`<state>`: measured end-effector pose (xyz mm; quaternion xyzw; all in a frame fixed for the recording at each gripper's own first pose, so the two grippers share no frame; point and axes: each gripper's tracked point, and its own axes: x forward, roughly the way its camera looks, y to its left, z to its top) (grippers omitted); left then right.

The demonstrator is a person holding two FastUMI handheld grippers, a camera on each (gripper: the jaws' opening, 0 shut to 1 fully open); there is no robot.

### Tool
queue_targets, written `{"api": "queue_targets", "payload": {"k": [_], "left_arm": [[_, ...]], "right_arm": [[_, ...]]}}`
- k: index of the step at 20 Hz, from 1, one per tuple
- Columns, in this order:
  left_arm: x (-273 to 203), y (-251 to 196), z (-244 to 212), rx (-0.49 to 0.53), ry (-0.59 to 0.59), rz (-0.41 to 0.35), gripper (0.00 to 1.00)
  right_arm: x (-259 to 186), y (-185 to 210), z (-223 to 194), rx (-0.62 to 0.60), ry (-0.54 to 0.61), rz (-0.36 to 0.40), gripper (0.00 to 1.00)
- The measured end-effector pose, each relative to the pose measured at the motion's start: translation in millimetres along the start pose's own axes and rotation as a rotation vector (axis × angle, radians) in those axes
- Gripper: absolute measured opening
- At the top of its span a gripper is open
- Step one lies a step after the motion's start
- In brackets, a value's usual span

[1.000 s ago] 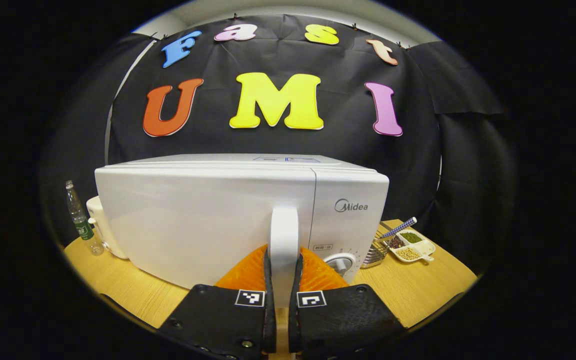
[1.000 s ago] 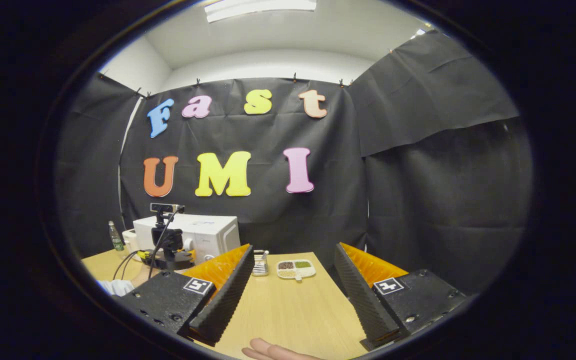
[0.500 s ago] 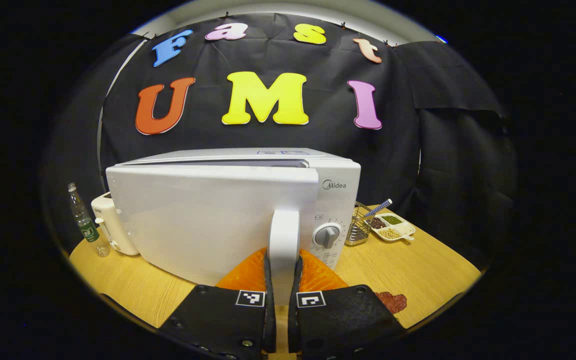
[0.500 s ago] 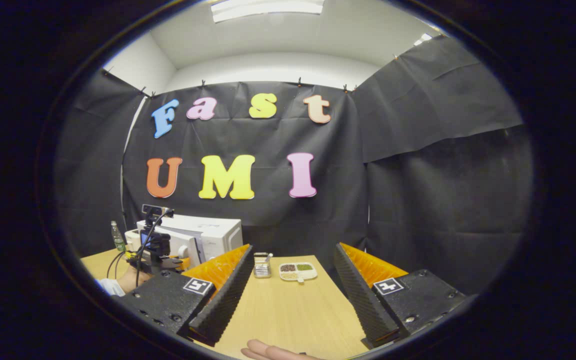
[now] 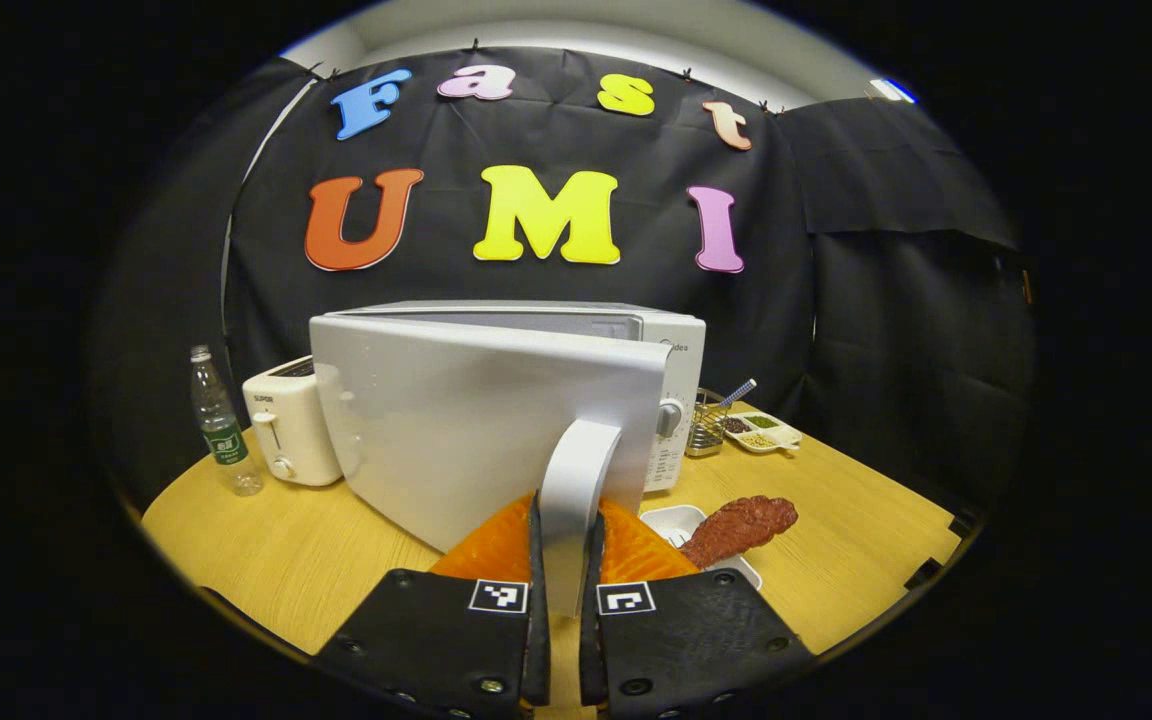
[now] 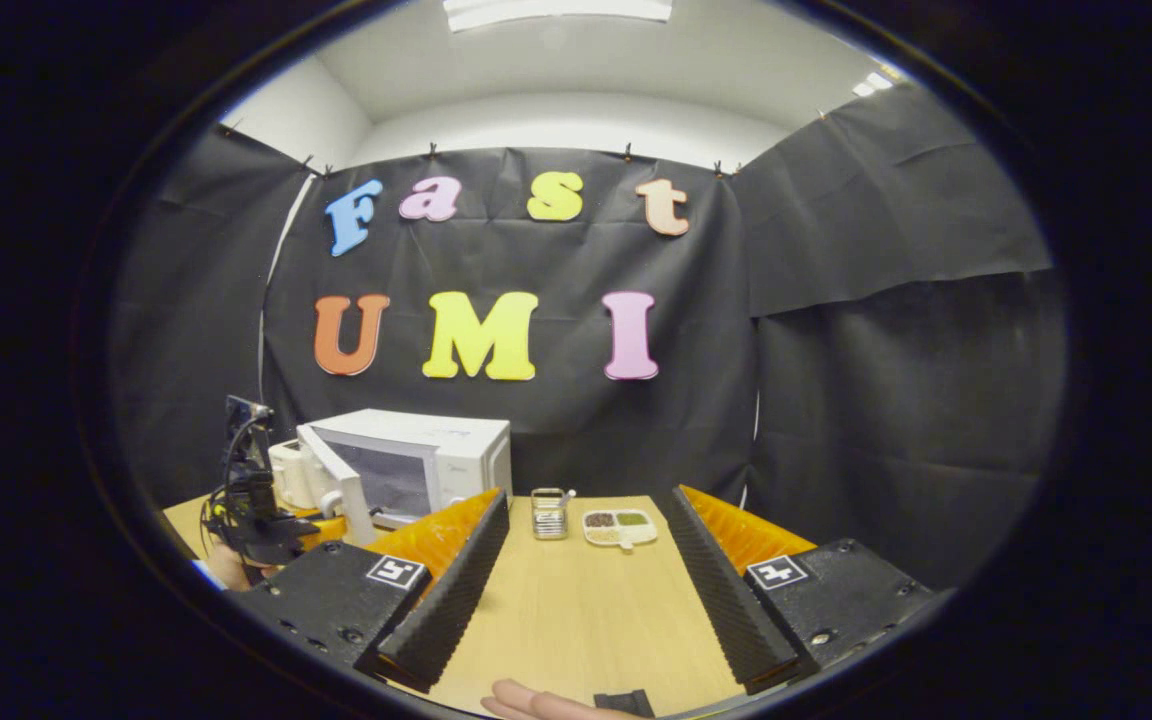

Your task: Open the microwave oven with the left hand, put the food in, and close the microwave oven.

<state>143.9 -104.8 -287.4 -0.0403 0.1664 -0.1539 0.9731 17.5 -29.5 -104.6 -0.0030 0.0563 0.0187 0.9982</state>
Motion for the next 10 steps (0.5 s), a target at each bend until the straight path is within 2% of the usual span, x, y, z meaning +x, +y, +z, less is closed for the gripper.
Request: {"api": "queue_targets", "payload": {"k": [5, 10], "left_arm": [[-50.3, 43.4, -9.4, 0.006, -0.02, 0.001, 0.11], [-95.4, 111.4, -17.9, -0.007, -0.035, 0.068, 0.14]], "right_arm": [[15.3, 29.8, -8.9, -0.015, 0.049, 0.041, 1.0], [43.1, 75.9, -38.1, -0.035, 0.124, 0.117, 1.0]]}}
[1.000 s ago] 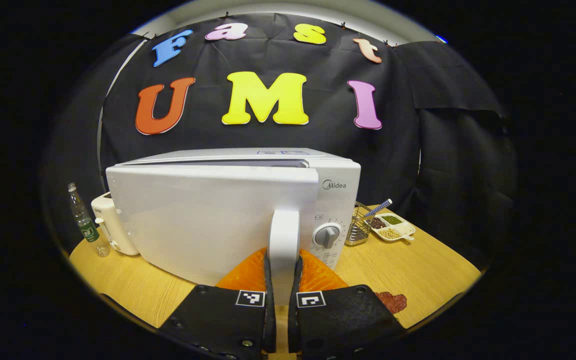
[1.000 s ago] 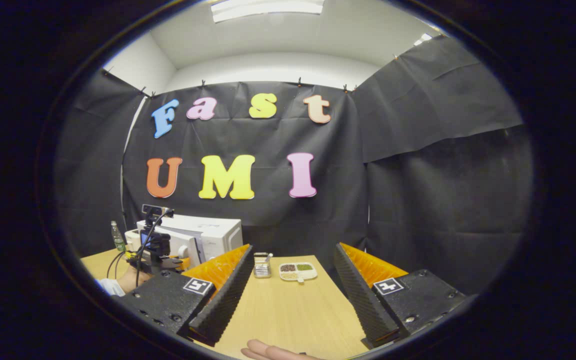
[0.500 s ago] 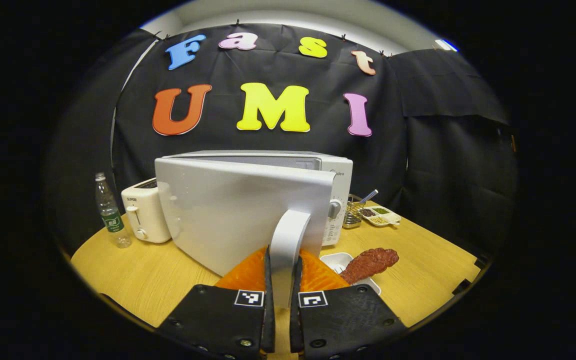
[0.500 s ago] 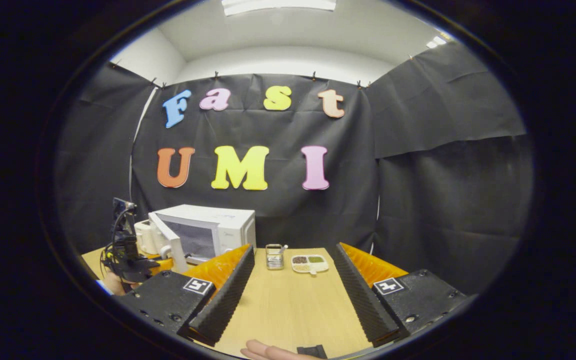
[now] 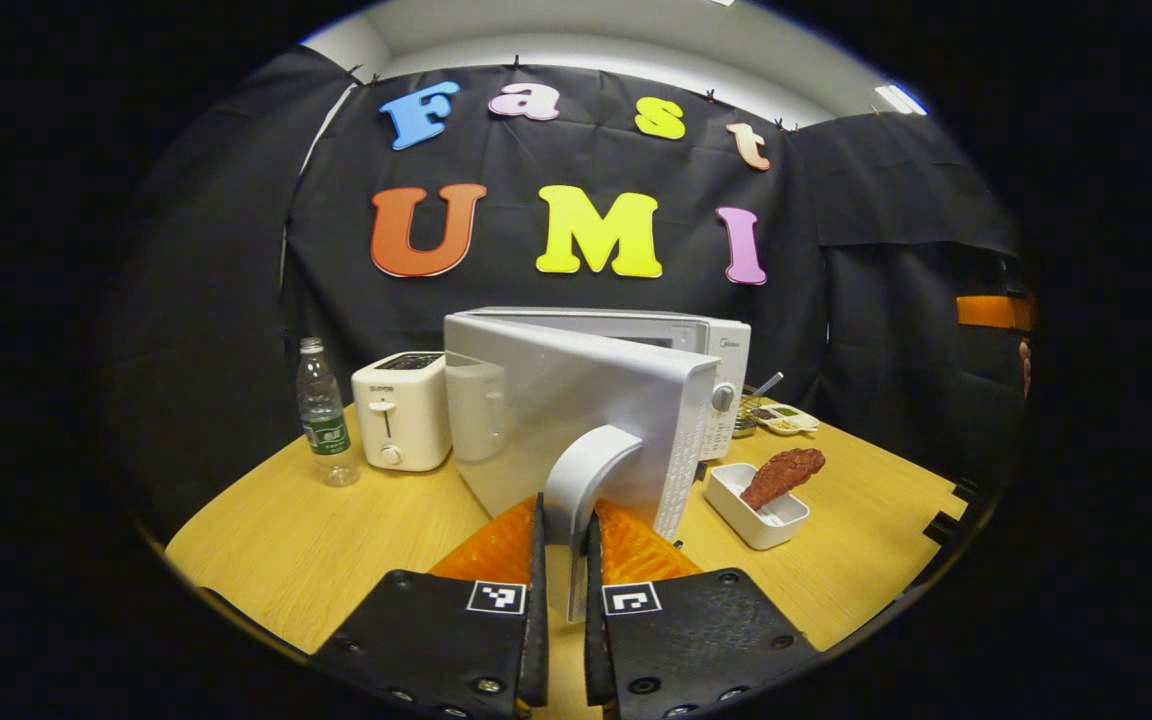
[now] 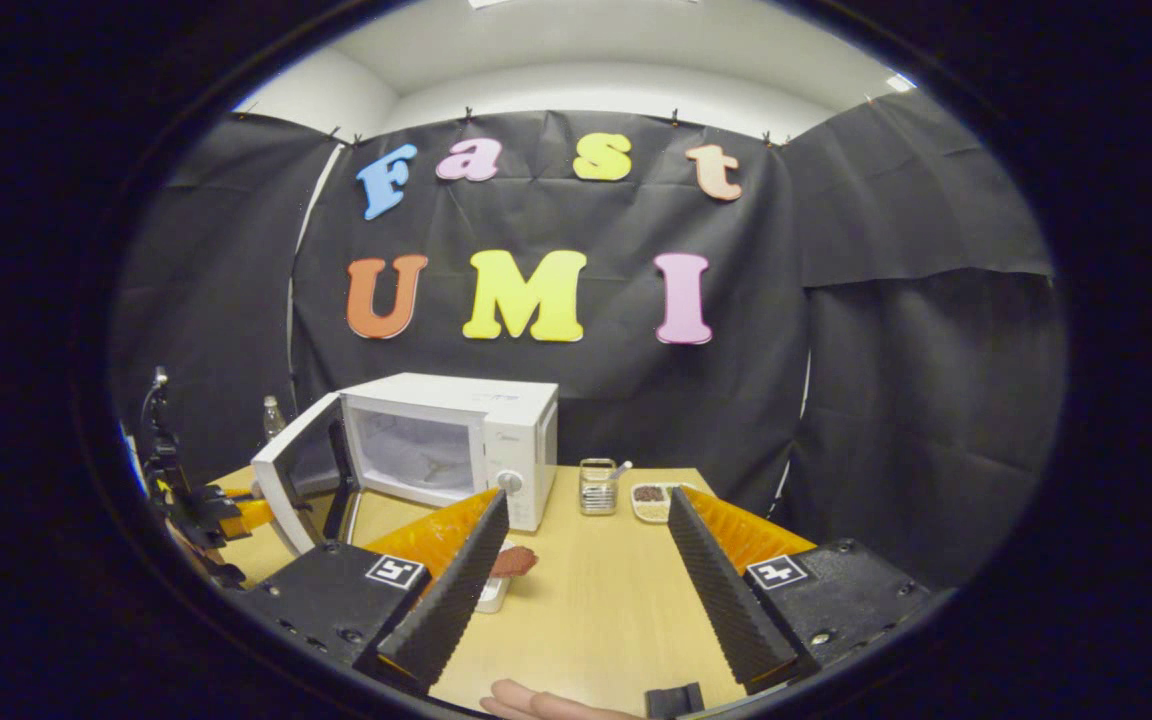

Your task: Open the microwave oven with the left hand, put the food in, and close the microwave oven.

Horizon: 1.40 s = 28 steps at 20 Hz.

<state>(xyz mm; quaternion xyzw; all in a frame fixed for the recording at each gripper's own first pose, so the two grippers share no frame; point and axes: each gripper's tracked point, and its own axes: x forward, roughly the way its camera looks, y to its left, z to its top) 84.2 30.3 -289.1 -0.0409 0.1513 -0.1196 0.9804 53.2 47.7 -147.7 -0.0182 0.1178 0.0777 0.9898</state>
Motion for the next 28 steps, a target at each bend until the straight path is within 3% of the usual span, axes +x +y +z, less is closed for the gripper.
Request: {"api": "queue_targets", "payload": {"k": [1, 2, 3, 5, 6, 7, 8, 13, 19, 20, 21, 22, 23, 28], "left_arm": [[-6.5, 13.8, -1.5, -0.008, -0.005, 0.009, 0.14], [-14.5, 27.8, -5.8, -0.014, 0.01, 0.023, 0.22], [-20.5, 48.0, -6.4, -0.022, 0.015, 0.057, 0.23], [-35.7, 74.3, -7.4, -0.05, 0.021, 0.093, 0.49], [-44.2, 82.2, -5.1, -0.073, 0.012, 0.094, 0.72], [-52.0, 90.3, -4.3, -0.088, 0.014, 0.108, 0.7], [-60.0, 100.7, -2.5, -0.088, 0.006, 0.137, 0.96], [-117.6, 124.0, 31.8, -0.067, -0.082, 0.253, 0.93], [-144.5, 95.4, 77.2, -0.014, -0.142, 0.314, 0.93], [-146.7, 89.5, 86.5, -0.011, -0.16, 0.328, 0.93], [-149.6, 82.1, 94.6, -0.012, -0.176, 0.336, 0.93], [-150.6, 72.1, 100.9, -0.012, -0.183, 0.335, 0.93], [-145.9, 62.4, 105.2, -0.012, -0.187, 0.331, 0.93], [-135.5, 28.5, 122.3, 0.018, -0.202, 0.308, 0.93]], "right_arm": [[8.2, 9.0, -7.1, -0.005, 0.016, 0.015, 1.0], [15.3, 17.2, -14.1, -0.009, 0.032, 0.029, 1.0], [23.2, 23.5, -20.8, -0.012, 0.046, 0.041, 0.96], [39.7, 34.8, -31.9, -0.022, 0.08, 0.062, 1.0], [49.0, 38.6, -37.0, -0.027, 0.096, 0.072, 1.0], [58.2, 39.8, -42.2, -0.028, 0.113, 0.077, 0.96], [68.7, 39.6, -46.7, -0.026, 0.132, 0.082, 1.0], [123.6, 38.4, -76.3, 0.006, 0.264, 0.148, 1.0], [168.2, 38.5, -124.7, 0.147, 0.492, 0.307, 0.96], [173.0, 40.3, -133.0, 0.174, 0.532, 0.342, 0.94], [176.1, 42.9, -141.0, 0.209, 0.57, 0.377, 0.81], [179.7, 45.4, -147.3, 0.248, 0.606, 0.411, 0.9], [182.4, 48.2, -151.5, 0.287, 0.637, 0.442, 0.77], [192.7, 61.1, -169.5, 0.461, 0.75, 0.557, 0.64]]}}
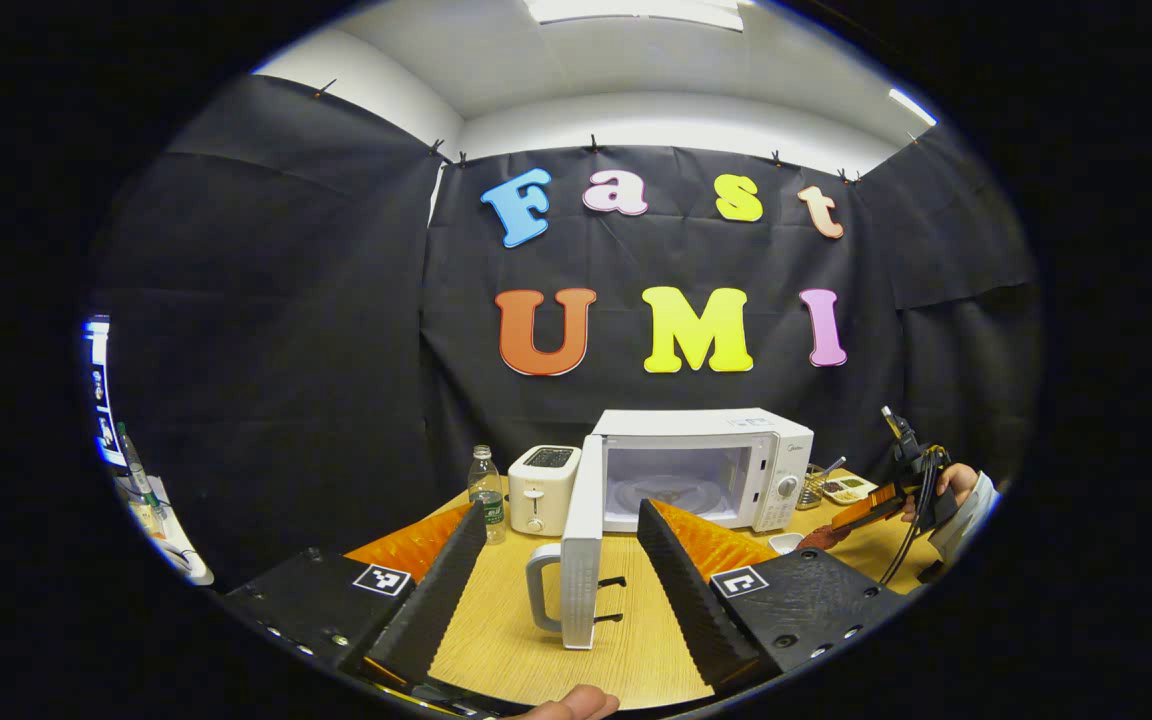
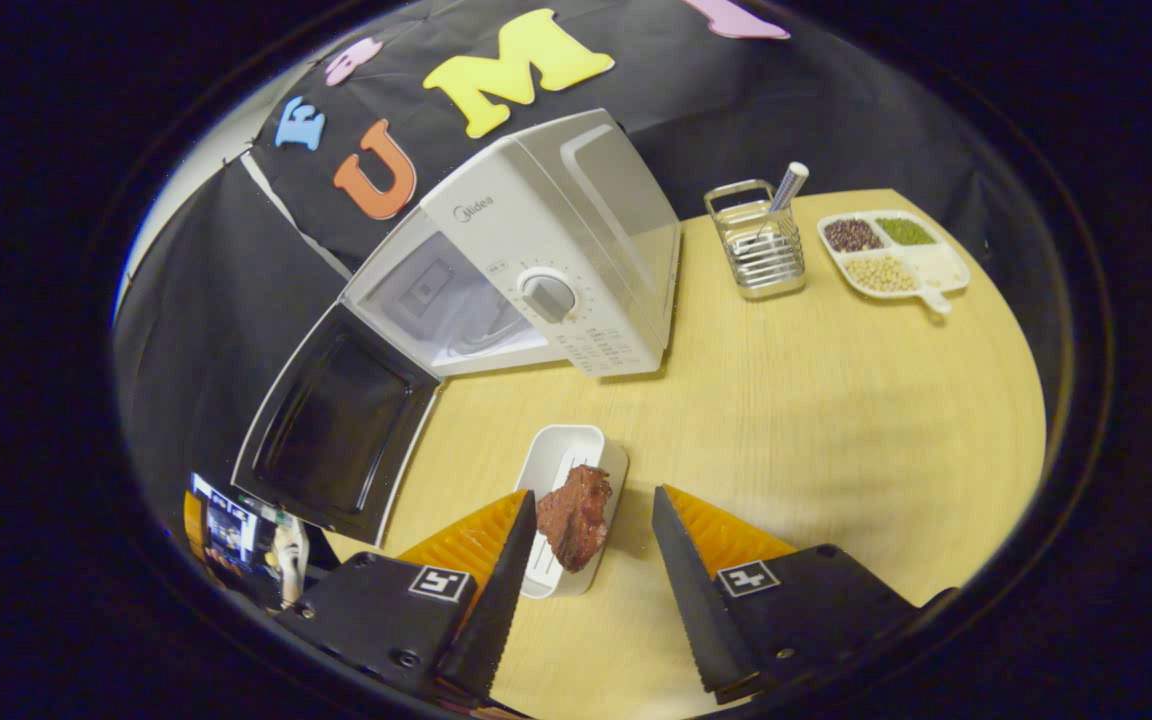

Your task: Open the microwave oven with the left hand, put the food in, and close the microwave oven.

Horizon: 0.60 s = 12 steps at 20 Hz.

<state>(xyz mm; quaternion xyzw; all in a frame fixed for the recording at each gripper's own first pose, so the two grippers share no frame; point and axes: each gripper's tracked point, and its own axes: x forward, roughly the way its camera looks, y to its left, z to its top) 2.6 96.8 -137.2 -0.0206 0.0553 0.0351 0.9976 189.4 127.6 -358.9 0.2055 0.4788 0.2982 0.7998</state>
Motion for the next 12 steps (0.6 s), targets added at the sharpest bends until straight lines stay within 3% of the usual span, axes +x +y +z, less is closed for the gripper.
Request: {"api": "queue_targets", "payload": {"k": [1, 2, 4, 6, 7, 8, 9, 10, 12], "left_arm": [[1.0, -5.2, 0.4, 0.01, -0.004, -0.004, 0.93], [0.9, -12.2, 0.4, 0.019, -0.007, -0.011, 0.93], [-1.5, -23.2, 2.9, 0.029, -0.019, -0.031, 0.93], [-4.9, -31.2, 5.6, 0.033, -0.029, -0.051, 0.93], [-6.5, -31.9, 6.2, 0.031, -0.03, -0.059, 0.93], [-7.8, -33.2, 7.9, 0.029, -0.031, -0.068, 0.93], [-9.3, -33.5, 7.4, 0.026, -0.031, -0.072, 0.94], [-10.2, -32.6, 7.0, 0.025, -0.029, -0.074, 0.85], [-9.1, -31.1, 6.0, 0.017, -0.024, -0.074, 0.86]], "right_arm": [[2.6, 4.9, -5.4, 0.03, 0.01, 0.051, 0.6], [5.2, 4.8, -12.7, 0.039, 0.035, 0.069, 0.48], [3.4, 6.1, -13.4, 0.078, 0.009, 0.089, 0.1], [-13.2, 11.1, -13.6, 0.036, -0.032, 0.065, 0.1], [-21.7, 16.9, -13.3, 0.011, -0.057, 0.05, 0.0], [-30.6, 22.5, -10.0, -0.021, -0.085, 0.031, 0.1], [-40.6, 29.0, -10.0, -0.06, -0.116, 0.004, 0.1], [-52.0, 37.4, -8.0, -0.104, -0.153, -0.023, 0.1], [-75.1, 65.4, -7.7, -0.197, -0.227, -0.061, 0.1]]}}
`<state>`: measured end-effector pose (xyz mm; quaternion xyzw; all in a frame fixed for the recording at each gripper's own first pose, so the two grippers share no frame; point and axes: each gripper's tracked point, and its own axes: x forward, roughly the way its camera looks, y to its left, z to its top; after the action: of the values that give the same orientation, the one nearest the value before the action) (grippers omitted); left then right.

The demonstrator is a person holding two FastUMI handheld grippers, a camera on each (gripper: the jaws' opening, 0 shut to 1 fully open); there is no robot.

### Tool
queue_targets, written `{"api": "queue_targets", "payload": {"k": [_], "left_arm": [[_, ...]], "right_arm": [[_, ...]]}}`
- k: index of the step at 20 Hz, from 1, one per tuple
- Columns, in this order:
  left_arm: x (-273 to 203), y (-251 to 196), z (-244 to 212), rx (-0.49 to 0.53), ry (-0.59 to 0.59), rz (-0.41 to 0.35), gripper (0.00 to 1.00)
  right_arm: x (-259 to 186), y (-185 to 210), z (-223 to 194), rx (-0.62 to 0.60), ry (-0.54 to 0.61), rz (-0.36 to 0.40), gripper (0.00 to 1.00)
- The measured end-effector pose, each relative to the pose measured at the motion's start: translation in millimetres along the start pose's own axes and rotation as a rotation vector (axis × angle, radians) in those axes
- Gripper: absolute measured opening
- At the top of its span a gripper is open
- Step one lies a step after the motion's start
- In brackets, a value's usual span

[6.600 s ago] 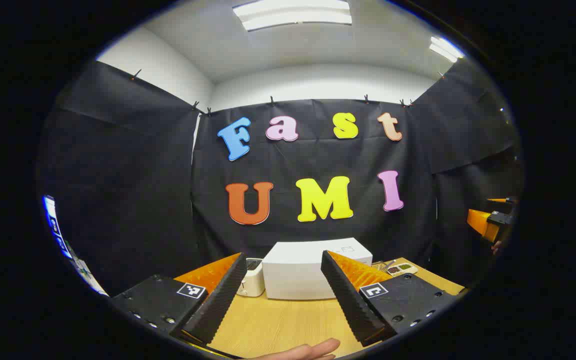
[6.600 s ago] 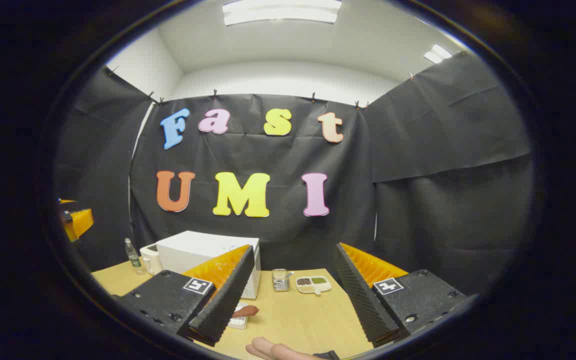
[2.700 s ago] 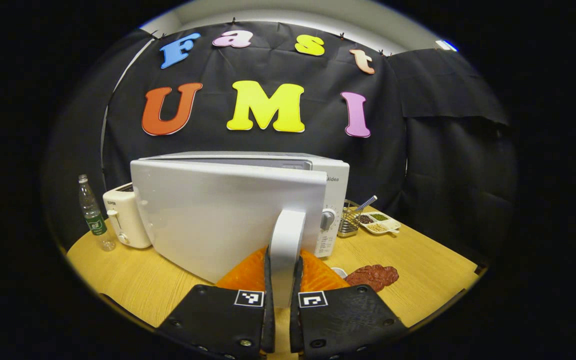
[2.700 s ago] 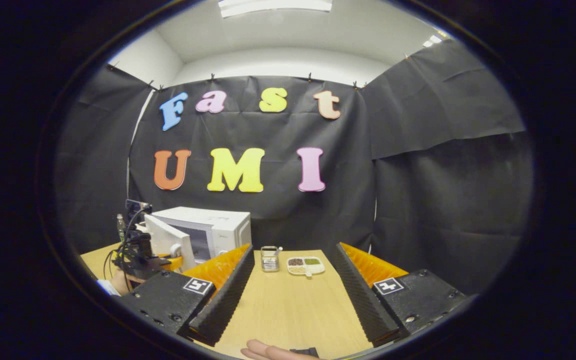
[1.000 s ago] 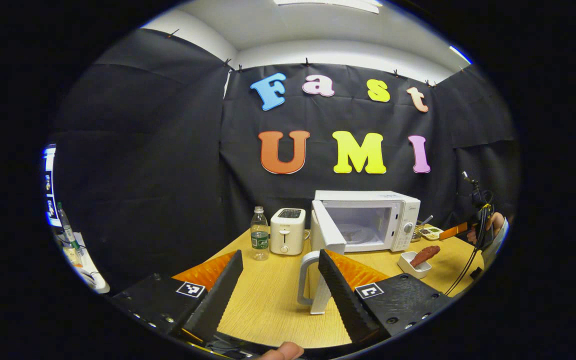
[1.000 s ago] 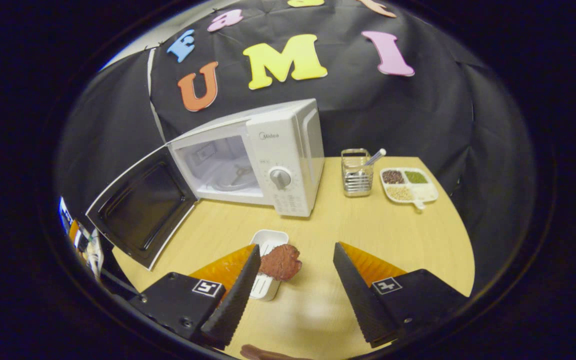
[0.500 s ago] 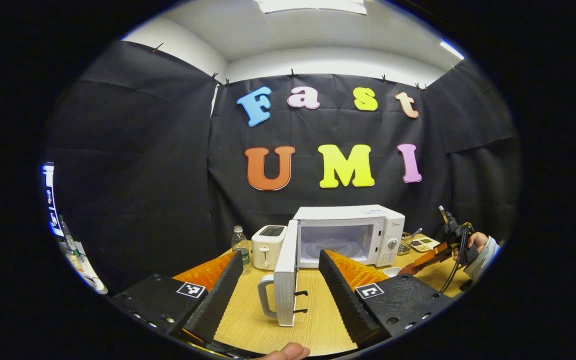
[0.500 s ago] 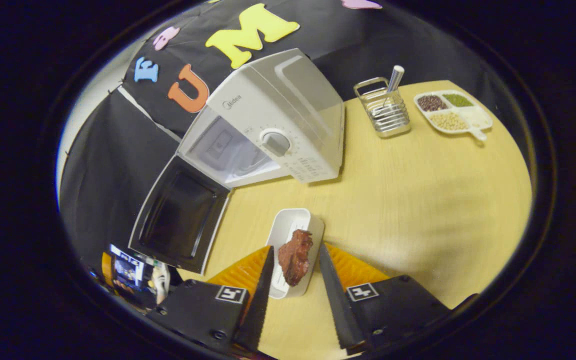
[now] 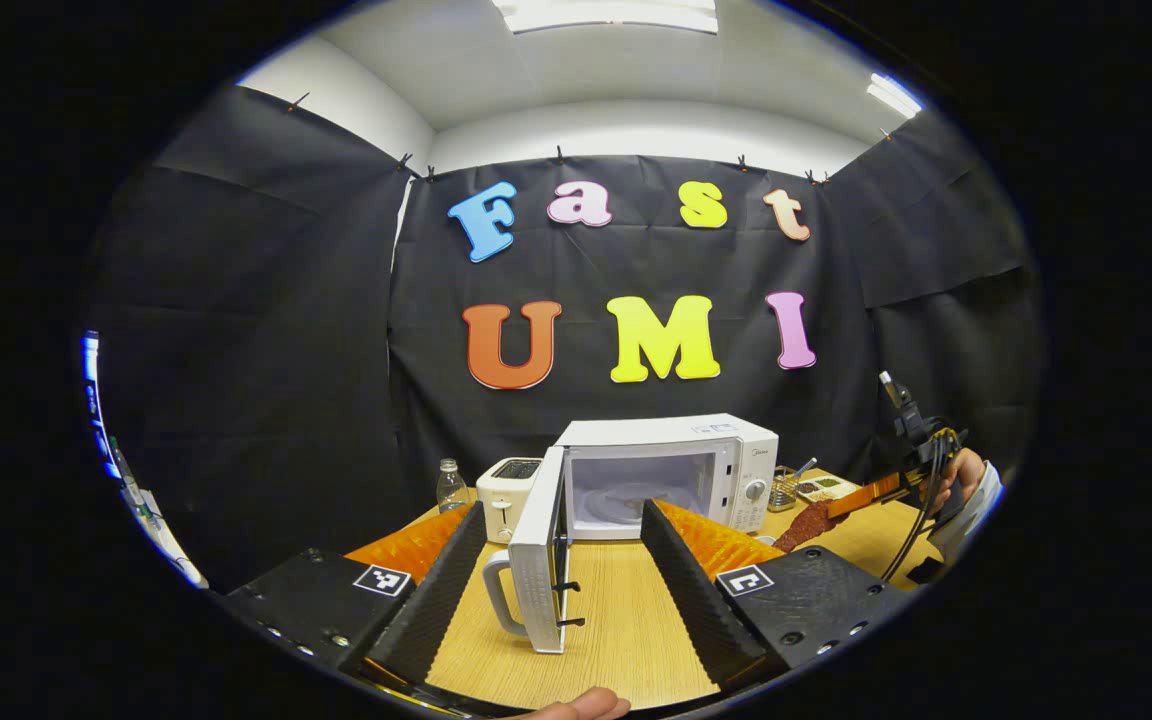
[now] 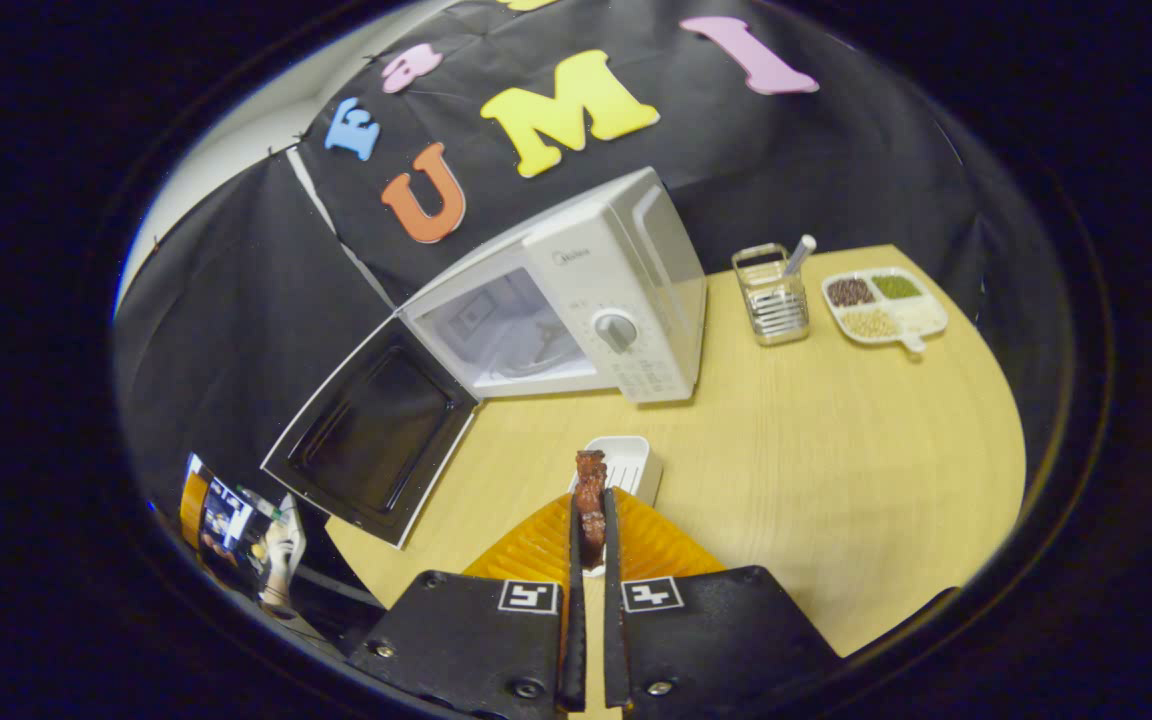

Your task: Open the microwave oven with the left hand, put the food in, and close the microwave oven.

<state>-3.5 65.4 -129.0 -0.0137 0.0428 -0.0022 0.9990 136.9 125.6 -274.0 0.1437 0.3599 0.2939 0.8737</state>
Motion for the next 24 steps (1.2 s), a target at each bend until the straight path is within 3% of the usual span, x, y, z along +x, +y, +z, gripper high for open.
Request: {"api": "queue_targets", "payload": {"k": [1, 2, 8, 14, 17, 21, 24], "left_arm": [[-0.5, -0.6, -2.5, -0.006, 0.005, -0.008, 0.86], [-0.2, 1.1, -2.9, -0.011, 0.006, -0.01, 0.95], [-4.4, 14.4, -16.4, -0.037, 0.024, -0.014, 0.95], [-11.4, 16.6, -26.4, -0.077, 0.019, -0.065, 0.95], [-14.1, 17.6, -29.1, -0.096, -0.006, -0.094, 0.93], [-15.5, 23.6, -31.5, -0.07, -0.02, -0.098, 0.93], [-15.7, 30.0, -31.8, -0.048, -0.022, -0.086, 0.93]], "right_arm": [[-12.0, 14.7, 2.1, -0.047, -0.037, -0.013, 0.1], [-21.3, 29.1, 4.1, -0.095, -0.066, -0.028, 0.1], [-45.4, 108.5, 10.5, -0.332, -0.234, -0.132, 0.1], [6.5, 152.7, 28.0, -0.459, -0.38, -0.241, 0.1], [55.4, 157.5, 35.1, -0.438, -0.403, -0.276, 0.1], [124.4, 163.5, 53.0, -0.295, -0.382, -0.237, 0.1], [169.2, 156.1, 75.0, -0.187, -0.404, -0.263, 0.1]]}}
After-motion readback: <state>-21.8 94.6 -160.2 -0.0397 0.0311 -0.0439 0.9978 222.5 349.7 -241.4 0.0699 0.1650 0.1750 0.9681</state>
